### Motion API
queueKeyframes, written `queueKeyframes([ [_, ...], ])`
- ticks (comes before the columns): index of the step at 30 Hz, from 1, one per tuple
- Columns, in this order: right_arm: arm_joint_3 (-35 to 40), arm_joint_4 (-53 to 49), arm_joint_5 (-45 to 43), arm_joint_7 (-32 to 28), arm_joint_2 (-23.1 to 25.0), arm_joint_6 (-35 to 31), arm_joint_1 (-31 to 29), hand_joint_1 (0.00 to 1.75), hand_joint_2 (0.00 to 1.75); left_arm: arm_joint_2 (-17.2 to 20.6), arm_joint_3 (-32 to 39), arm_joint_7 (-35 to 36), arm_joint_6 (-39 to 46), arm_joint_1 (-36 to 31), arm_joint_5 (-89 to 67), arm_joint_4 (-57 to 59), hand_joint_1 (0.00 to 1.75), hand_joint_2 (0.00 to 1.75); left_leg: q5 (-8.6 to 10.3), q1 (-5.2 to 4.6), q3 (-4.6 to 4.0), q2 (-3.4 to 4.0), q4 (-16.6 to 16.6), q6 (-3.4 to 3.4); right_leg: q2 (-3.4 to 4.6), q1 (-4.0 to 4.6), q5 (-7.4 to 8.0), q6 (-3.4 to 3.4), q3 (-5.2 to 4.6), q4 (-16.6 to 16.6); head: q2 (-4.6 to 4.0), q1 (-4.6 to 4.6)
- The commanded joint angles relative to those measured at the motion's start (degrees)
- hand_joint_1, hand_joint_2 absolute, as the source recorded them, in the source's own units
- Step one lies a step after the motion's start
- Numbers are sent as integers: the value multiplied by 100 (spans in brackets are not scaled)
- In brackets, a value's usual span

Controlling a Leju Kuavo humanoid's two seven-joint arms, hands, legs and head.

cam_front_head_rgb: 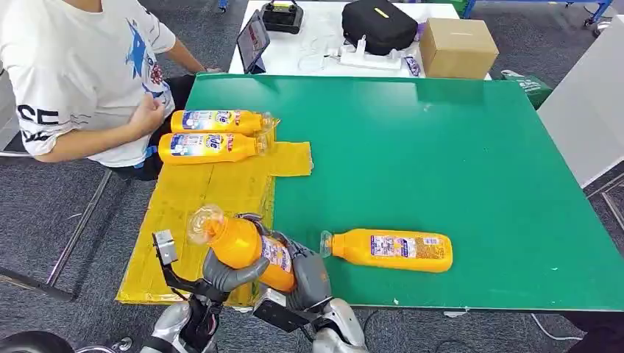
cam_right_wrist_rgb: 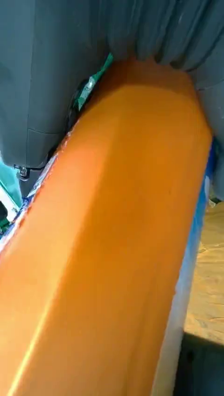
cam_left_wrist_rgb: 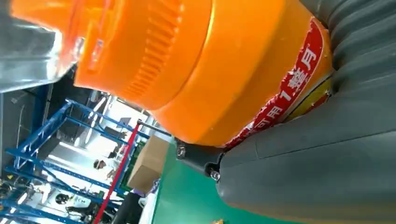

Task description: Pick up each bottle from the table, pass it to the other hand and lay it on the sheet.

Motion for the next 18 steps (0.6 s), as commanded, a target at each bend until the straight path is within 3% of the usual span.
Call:
queueKeyframes([
  [1,35,-737,-446,-39,-181,588,79,0,0,-144,-62,69,193,-233,-42,-155,175,175,-7,3,7,-7,5,-1,-13,5,-7,-4,12,2,0,-2],
  [4,-189,-1870,-1220,-241,-360,1253,358,0,0,-221,198,-268,1189,-330,-822,-312,175,175,-6,3,8,-16,5,-1,-24,5,-10,-5,15,2,0,-2],
  [8,-323,-3049,-1483,-141,-594,1559,607,0,0,-308,643,-646,2319,-601,-1663,-334,175,175,-1,3,-7,-15,7,0,-19,4,-4,-3,1,3,0,0],
  [10,-426,-3573,-1575,-300,-598,1453,743,0,0,-356,919,-843,3076,-803,-2205,-257,175,175,-3,2,0,-17,7,-1,-23,3,-7,-4,9,5,0,-2],
  [15,-422,-3925,-1552,-300,-619,1359,848,0,0,-336,1061,-884,3190,-935,-2281,-168,175,175,-6,4,12,-15,4,-1,-21,6,-8,-5,21,0,0,-2],
  [18,-361,-4295,-1651,-466,-612,602,867,0,0,-292,1161,-1147,4261,-1110,-3252,15,175,175,-6,2,18,-14,-1,1,-21,4,-8,-4,25,-3,0,-2],
])
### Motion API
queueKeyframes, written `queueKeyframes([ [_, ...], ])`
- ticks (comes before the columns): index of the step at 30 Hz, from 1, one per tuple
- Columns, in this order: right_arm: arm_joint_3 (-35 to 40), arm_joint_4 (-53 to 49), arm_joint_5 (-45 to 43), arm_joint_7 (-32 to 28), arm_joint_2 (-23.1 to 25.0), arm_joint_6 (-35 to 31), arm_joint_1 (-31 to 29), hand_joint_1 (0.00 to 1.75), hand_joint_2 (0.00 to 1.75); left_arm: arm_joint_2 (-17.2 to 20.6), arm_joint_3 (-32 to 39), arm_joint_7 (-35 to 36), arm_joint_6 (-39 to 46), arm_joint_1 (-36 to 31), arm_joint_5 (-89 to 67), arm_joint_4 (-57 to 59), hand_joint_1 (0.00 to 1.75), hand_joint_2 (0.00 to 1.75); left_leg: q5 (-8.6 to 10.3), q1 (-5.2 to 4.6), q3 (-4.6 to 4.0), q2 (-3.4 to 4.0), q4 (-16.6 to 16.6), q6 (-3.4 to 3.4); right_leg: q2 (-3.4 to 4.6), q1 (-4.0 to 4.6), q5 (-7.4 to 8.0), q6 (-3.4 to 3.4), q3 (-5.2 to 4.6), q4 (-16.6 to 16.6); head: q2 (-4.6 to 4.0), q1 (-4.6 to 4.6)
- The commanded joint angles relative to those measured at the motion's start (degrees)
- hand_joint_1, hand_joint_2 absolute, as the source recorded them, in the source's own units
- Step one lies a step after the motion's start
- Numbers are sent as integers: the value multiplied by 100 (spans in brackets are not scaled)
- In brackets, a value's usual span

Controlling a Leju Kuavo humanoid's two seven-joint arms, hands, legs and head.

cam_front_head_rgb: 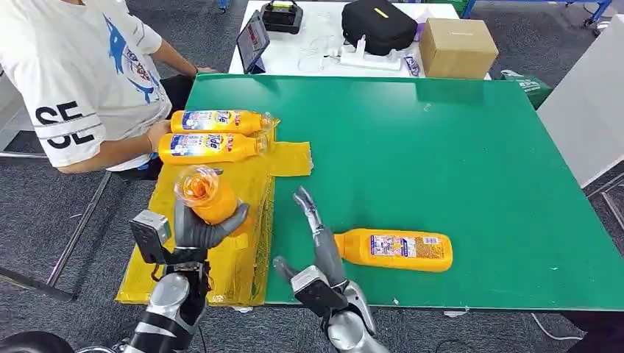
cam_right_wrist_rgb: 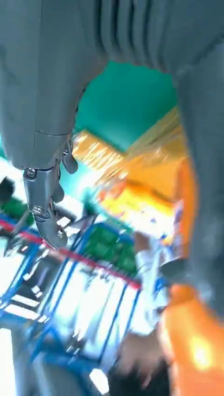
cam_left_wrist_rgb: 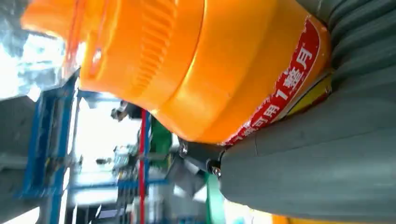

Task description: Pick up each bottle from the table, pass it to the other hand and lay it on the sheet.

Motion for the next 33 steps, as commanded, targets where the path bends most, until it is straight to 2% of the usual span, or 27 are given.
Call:
queueKeyframes([
  [1,41,-1463,-286,-155,-340,-1245,113,0,0,19,515,-240,1588,-704,-1646,648,175,175,-5,2,9,-12,2,0,-17,3,-8,-5,15,0,0,0],
  [2,24,-1635,-312,-155,-341,-1394,137,0,0,77,543,-115,1508,-821,-1774,833,175,175,-3,2,1,-10,5,-1,-15,3,-6,-4,6,3,0,0],
  [4,-91,-2086,-401,-155,-291,-1764,178,0,0,275,446,144,1972,-1176,-3068,1578,175,175,-3,1,7,-15,3,-2,-20,2,-8,-5,12,4,0,0],
  [8,-384,-2437,-360,-155,-165,-1764,252,0,0,550,-54,935,2719,-1914,-5525,3377,175,175,-1,5,29,-27,-4,-6,-34,7,-9,-12,39,-4,0,-2],
  [10,-433,-2524,-370,-155,-154,-1764,275,0,0,577,-171,1053,2586,-2063,-5885,3758,175,175,5,0,17,-31,-6,-4,-35,2,-7,-8,26,-3,0,0],
  [11,-461,-2607,-414,-155,-157,-1764,299,0,0,616,-302,1279,2779,-2192,-6372,4188,175,175,3,0,16,-22,-5,-3,-26,2,-5,-6,22,-4,0,-2],
  [17,-476,-2632,-421,-155,-137,-1764,305,0,0,642,-345,1307,2579,-2220,-6453,4309,175,175,-2,2,16,-3,-1,-3,-7,4,-5,-5,19,0,0,0],
  [19,-431,-2600,-528,-155,-188,-1764,284,0,0,716,-464,1520,2661,-2253,-6797,4429,175,175,-10,6,34,-7,0,-5,-15,8,-14,-9,39,-2,0,0],
  [27,-261,-1933,-957,-155,-337,-1579,177,0,0,992,-444,1578,2332,-2172,-7135,5048,175,175,-4,6,29,14,-8,-6,8,8,0,-7,30,-11,0,0],
  [30,-318,-1730,-979,-155,-283,-1392,173,0,0,949,-245,1330,1776,-2081,-6822,5048,175,175,-1,5,16,7,-5,-4,3,6,0,-5,20,-7,0,2],
  [33,-330,-1695,-975,-155,-279,-1375,165,0,0,965,-267,1335,1753,-2071,-6850,5049,175,175,-10,8,44,14,-9,-6,7,10,-5,-9,47,-14,0,-2],
])
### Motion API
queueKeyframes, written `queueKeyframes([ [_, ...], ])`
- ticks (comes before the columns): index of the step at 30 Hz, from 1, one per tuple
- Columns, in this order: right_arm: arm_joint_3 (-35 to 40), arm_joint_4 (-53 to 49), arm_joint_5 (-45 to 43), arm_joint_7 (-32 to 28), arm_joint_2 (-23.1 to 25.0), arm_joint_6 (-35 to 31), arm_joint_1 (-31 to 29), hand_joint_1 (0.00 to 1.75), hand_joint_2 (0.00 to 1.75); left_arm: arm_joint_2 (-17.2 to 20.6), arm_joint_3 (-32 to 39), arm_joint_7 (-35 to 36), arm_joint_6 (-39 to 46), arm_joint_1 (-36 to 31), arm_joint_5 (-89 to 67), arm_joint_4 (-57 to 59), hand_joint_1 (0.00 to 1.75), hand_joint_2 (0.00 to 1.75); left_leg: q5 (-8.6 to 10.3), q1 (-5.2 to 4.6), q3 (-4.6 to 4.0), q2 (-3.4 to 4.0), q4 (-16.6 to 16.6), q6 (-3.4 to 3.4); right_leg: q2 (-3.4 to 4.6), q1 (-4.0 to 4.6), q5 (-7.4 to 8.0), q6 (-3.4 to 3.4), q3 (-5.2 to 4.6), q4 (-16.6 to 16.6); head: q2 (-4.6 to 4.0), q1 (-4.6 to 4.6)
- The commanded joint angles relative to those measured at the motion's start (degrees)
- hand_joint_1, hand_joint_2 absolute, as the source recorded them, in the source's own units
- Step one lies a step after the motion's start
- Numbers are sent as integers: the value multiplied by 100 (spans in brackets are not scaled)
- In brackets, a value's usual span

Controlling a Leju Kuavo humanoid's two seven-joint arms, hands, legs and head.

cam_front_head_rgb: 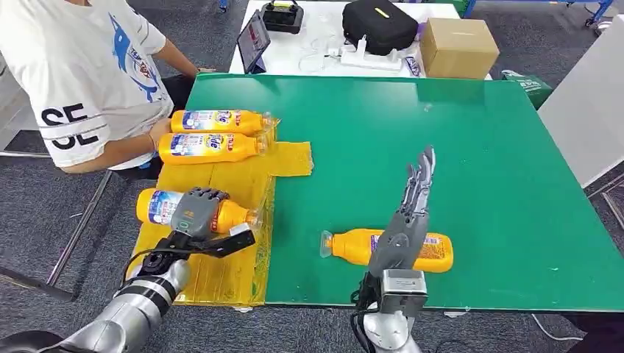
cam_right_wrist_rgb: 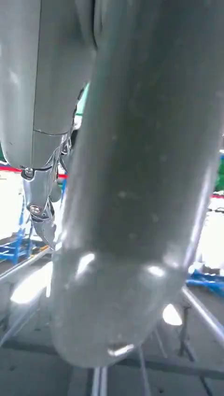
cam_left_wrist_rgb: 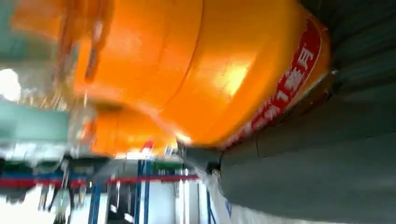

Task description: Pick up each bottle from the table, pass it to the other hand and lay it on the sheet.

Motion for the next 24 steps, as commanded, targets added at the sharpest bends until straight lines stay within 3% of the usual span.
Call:
queueKeyframes([
  [1,-32,689,-68,6,-124,144,-170,0,0,174,-83,-85,-395,-136,71,684,175,175,-5,2,23,8,-7,-1,5,3,-1,-4,23,-10,0,0],
  [14,-32,689,-68,6,-124,144,-170,0,0,174,-83,-85,-395,-136,71,684,175,175,-9,3,43,13,-8,-2,7,5,-3,-7,40,-12,0,0],
  [18,-206,940,27,6,5,418,-159,0,0,138,117,-116,-1011,-64,381,657,175,175,-11,5,50,14,-10,-2,7,7,-4,-8,49,-15,0,0],
  [19,-230,986,53,6,29,483,-163,0,0,133,149,-104,-1051,-35,421,609,72,175,-6,0,41,13,-11,-1,9,2,0,-5,38,-12,0,0],
  [20,-244,1011,76,6,48,503,-157,0,0,118,194,-100,-1034,-8,472,591,0,175,-10,2,52,16,-12,-2,10,4,-3,-7,50,-15,0,0],
  [21,-263,1057,99,6,72,557,-161,0,0,80,310,-222,-1218,26,674,566,0,0,-7,0,48,15,-12,-2,10,1,-1,-6,46,-12,0,-2],
  [24,-310,1198,129,6,121,687,-199,0,0,35,525,-604,-1688,168,1200,428,0,0,-10,3,73,21,-17,-4,14,5,-1,-9,70,-19,0,-2],
])
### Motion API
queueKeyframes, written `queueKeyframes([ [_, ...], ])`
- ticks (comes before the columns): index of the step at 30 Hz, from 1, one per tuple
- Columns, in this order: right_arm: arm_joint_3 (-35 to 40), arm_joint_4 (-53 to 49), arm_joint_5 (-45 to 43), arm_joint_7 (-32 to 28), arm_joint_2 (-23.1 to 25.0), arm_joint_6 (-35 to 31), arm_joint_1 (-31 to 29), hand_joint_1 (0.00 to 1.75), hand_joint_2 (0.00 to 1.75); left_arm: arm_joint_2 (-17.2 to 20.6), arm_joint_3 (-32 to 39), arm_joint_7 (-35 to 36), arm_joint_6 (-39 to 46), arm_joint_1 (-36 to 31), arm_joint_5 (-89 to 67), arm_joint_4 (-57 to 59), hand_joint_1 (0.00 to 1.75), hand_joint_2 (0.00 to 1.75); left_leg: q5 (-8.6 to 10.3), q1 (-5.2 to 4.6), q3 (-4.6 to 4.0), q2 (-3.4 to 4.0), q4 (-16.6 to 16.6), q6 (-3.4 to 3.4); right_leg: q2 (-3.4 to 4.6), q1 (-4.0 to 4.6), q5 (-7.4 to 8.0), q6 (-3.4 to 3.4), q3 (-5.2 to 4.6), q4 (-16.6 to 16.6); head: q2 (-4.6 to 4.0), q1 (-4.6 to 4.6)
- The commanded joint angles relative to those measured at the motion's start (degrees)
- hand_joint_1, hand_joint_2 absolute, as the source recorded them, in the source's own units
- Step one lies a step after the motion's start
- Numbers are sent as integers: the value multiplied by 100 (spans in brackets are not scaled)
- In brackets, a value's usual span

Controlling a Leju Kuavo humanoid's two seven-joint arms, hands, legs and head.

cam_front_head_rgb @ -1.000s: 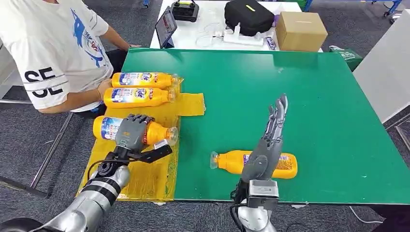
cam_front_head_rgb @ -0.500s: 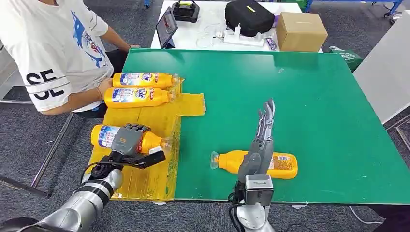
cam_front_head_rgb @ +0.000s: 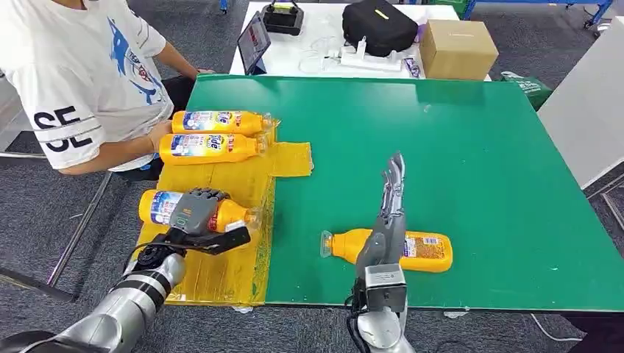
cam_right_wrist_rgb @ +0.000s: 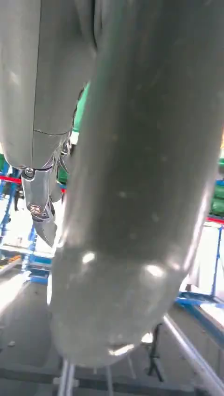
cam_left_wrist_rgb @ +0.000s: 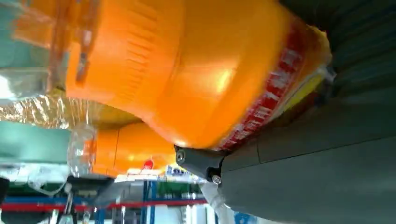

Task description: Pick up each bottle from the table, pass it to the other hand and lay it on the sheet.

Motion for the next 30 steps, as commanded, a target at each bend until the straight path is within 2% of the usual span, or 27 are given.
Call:
queueKeyframes([
  [1,-287,749,68,4,105,268,-217,0,0,-62,525,-575,-1031,373,992,190,0,0,-7,0,37,25,-14,-2,18,2,2,-6,30,-15,0,0],
  [6,-320,933,141,4,130,293,-286,0,0,-68,633,-904,-1748,511,1715,31,0,0,-6,0,47,19,-14,-1,11,2,0,-8,42,-16,0,-2],
  [7,-326,953,128,4,132,312,-293,0,0,-74,653,-958,-1827,533,1828,-5,0,0,-2,-1,47,-5,-14,-1,-8,1,-4,-6,50,-14,0,0],
  [12,-320,989,84,4,118,351,-318,0,0,-36,651,-1082,-1982,572,2063,-126,0,0,-1,-1,71,-33,-11,0,-27,0,-17,-2,80,-11,0,0],
  [17,-319,1038,79,4,114,353,-339,0,0,-30,687,-1211,-2269,616,2372,-178,0,0,2,2,75,-22,-17,-1,-21,4,-7,-8,83,-18,0,0],
  [21,-330,1143,91,4,123,385,-364,0,0,-218,1236,-1590,-2848,814,3490,-654,0,0,2,0,81,-29,-15,1,-26,2,-12,-6,91,-14,0,0],
  [23,-304,1275,273,143,93,507,-382,0,0,-539,1809,-1584,-2714,1016,4391,-1348,0,0,2,1,79,-26,-15,1,-24,4,-11,-6,89,-18,0,0],
  [24,-224,1420,705,471,-14,549,-440,0,175,-667,1946,-1509,-2366,1146,4634,-1821,0,0,1,3,76,-25,-13,1,-25,6,-10,-7,88,-17,0,-4],
  [25,-182,1529,913,675,-104,634,-484,0,175,-783,2108,-1548,-1901,1233,4788,-2177,0,0,3,2,71,-37,-9,3,-35,3,-13,-2,84,-14,0,0],
  [26,-191,1584,1053,865,-192,735,-512,0,175,-818,2125,-1540,-1692,1305,4887,-2446,0,175,3,4,65,-41,-7,4,-40,6,-13,-3,81,-13,0,0],
  [28,-235,1638,1763,1482,-503,799,-563,0,175,-923,2188,-1943,-528,1542,4779,-3183,0,175,0,9,55,-34,-3,4,-38,11,-12,-5,71,-16,0,0],
  [30,-375,1403,2284,1957,-804,970,-503,0,175,-962,2133,-2024,-185,1822,4877,-3832,0,175,-2,9,45,-26,-2,6,-37,12,-11,-2,62,-19,0,2],
])
